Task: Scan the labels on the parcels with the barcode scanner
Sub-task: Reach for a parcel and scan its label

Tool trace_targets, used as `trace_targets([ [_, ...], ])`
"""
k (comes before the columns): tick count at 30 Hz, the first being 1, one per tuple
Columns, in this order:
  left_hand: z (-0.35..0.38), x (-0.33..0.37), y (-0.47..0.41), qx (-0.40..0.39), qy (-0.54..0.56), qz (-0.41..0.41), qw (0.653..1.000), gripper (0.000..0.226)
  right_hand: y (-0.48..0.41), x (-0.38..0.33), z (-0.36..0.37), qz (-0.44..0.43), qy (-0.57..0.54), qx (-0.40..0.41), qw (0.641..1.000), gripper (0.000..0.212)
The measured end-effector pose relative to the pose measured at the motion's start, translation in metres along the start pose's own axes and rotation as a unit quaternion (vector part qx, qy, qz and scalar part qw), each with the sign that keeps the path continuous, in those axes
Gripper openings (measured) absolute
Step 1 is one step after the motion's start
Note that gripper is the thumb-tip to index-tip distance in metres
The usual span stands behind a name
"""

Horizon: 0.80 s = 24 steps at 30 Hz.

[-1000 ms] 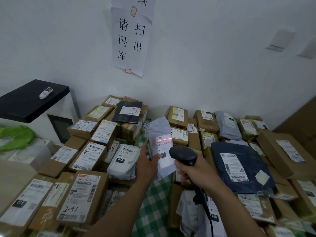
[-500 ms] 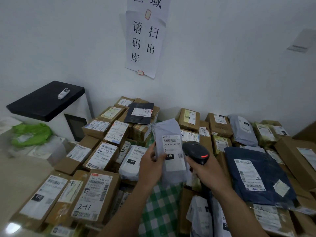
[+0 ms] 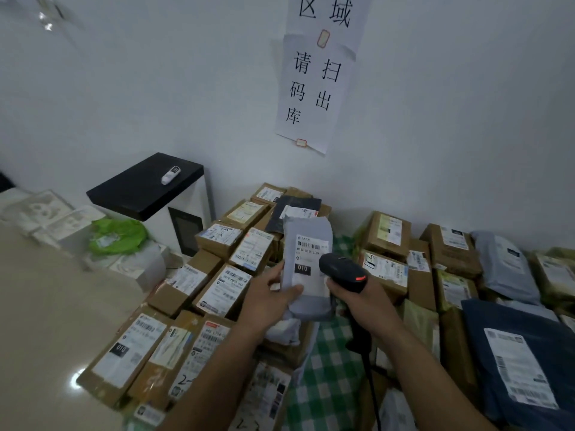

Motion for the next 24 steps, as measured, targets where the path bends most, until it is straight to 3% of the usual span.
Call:
trace_targets([
  [4, -0.02, 0.025, -0.046, 0.039, -0.02, 0.022, 0.999, 0.043, -0.025, 0.001, -0.011, 0.008, 0.001, 0.001, 1.0, 0.039],
  [12, -0.008, 0.041, -0.186, 0.045, -0.079, -0.023, 0.996, 0.044, -0.078, 0.01, -0.038, 0.024, 0.074, 0.019, 0.997, 0.045],
  [18, 0.005, 0.039, -0.256, 0.055, -0.151, -0.032, 0.987, 0.036, -0.102, 0.032, -0.06, 0.048, 0.063, 0.023, 0.997, 0.032],
  [20, 0.006, 0.029, -0.273, 0.078, -0.233, -0.015, 0.969, 0.038, -0.108, 0.042, -0.065, 0.051, 0.073, 0.031, 0.996, 0.033],
  [22, 0.013, 0.026, -0.278, 0.133, -0.371, 0.037, 0.919, 0.048, -0.112, 0.05, -0.067, 0.063, 0.063, 0.032, 0.996, 0.038],
  [24, 0.03, 0.033, -0.264, 0.154, -0.438, 0.103, 0.88, 0.042, -0.113, 0.053, -0.067, 0.073, 0.049, 0.03, 0.996, 0.038],
])
Point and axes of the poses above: each hand's wrist, its own y-axis away from the middle knuckle, its own z-axis out of the palm, x = y × z, the point moved 8 cm from there along -y, towards the middle knuckle, and after that the axes turned 7 degrees about -z, right-handed, at the moved point
